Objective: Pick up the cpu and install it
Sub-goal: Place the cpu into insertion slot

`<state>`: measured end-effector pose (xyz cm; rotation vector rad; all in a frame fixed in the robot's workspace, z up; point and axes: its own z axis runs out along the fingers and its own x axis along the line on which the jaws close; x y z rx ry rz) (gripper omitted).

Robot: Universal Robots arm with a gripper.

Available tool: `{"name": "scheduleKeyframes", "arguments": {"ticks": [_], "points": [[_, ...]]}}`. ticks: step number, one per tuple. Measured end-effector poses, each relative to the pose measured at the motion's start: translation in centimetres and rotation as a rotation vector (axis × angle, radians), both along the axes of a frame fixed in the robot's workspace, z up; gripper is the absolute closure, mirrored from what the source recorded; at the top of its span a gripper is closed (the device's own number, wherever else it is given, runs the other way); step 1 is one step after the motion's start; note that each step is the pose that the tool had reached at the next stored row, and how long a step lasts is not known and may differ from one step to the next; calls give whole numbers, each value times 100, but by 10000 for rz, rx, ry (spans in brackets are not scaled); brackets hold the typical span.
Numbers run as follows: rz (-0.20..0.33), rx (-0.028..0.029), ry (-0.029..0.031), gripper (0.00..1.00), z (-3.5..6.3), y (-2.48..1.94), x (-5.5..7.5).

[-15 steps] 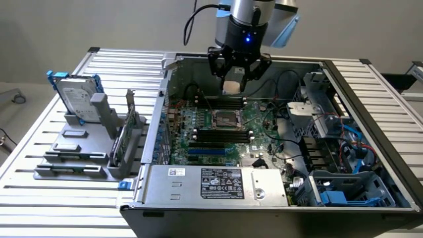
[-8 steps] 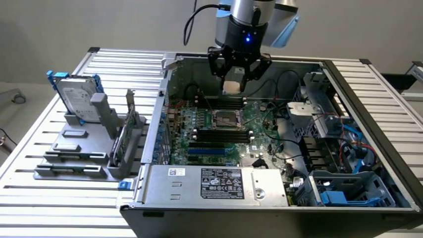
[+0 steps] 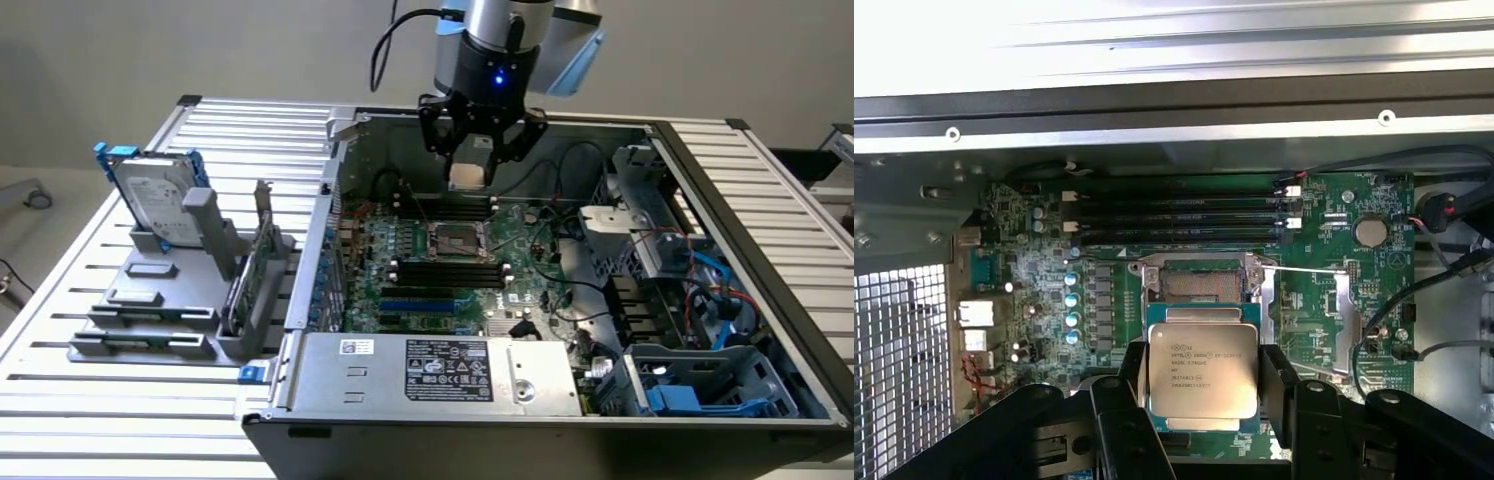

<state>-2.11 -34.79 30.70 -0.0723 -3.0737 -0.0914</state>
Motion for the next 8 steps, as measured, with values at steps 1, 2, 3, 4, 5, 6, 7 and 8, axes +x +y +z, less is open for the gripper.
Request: {"name": "scheduleKeyframes", "arguments": {"ticks": [1, 2, 3, 4, 5, 6, 7, 8], "points": [[-103, -1, 1, 45, 1, 0, -3], [-210, 1, 0, 45, 0, 0, -6], [-325, 3, 0, 45, 1, 0, -7], [-470, 3, 0, 45, 1, 0, -6], [-604, 5, 0, 45, 0, 0, -7], [-774, 4, 0, 45, 1, 0, -7], [-929, 5, 0, 45, 1, 0, -7], [-1087, 5, 0, 45, 0, 0, -7]]}}
